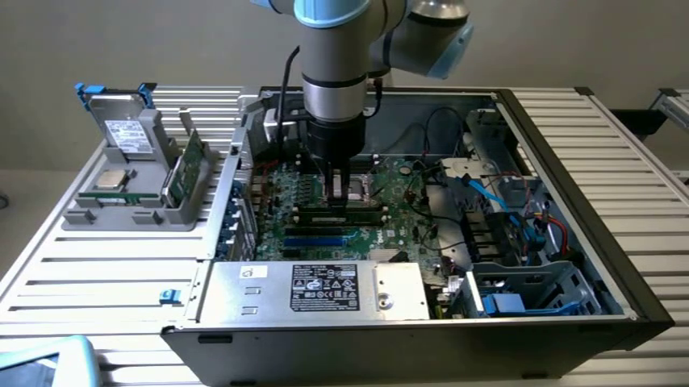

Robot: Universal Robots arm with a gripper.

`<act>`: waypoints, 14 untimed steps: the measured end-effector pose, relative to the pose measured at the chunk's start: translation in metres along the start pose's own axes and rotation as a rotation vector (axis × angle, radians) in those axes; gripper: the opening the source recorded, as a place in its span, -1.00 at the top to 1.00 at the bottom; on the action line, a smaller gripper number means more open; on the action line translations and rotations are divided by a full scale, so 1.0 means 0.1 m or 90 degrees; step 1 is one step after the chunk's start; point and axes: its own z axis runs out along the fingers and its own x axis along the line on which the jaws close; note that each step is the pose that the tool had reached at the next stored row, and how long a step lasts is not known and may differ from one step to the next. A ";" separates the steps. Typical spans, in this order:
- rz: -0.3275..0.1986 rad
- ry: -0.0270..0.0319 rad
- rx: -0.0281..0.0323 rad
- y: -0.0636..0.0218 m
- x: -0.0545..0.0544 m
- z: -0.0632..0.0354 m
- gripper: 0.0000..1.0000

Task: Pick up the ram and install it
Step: 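Press down the ram until it locks into place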

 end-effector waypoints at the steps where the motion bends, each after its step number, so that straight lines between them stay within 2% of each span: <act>1: 0.000 0.0001 -0.0001 0.000 0.00 0.001 0.78; 7: 0.000 -0.0006 0.0003 0.001 0.00 -0.004 0.78; 8: 0.000 -0.0014 0.0008 -0.001 0.00 -0.036 0.78; 11: 0.000 -0.0001 0.0001 -0.018 0.01 -0.175 0.78; 14: 0.000 0.0000 -0.0001 -0.098 0.02 -0.276 0.78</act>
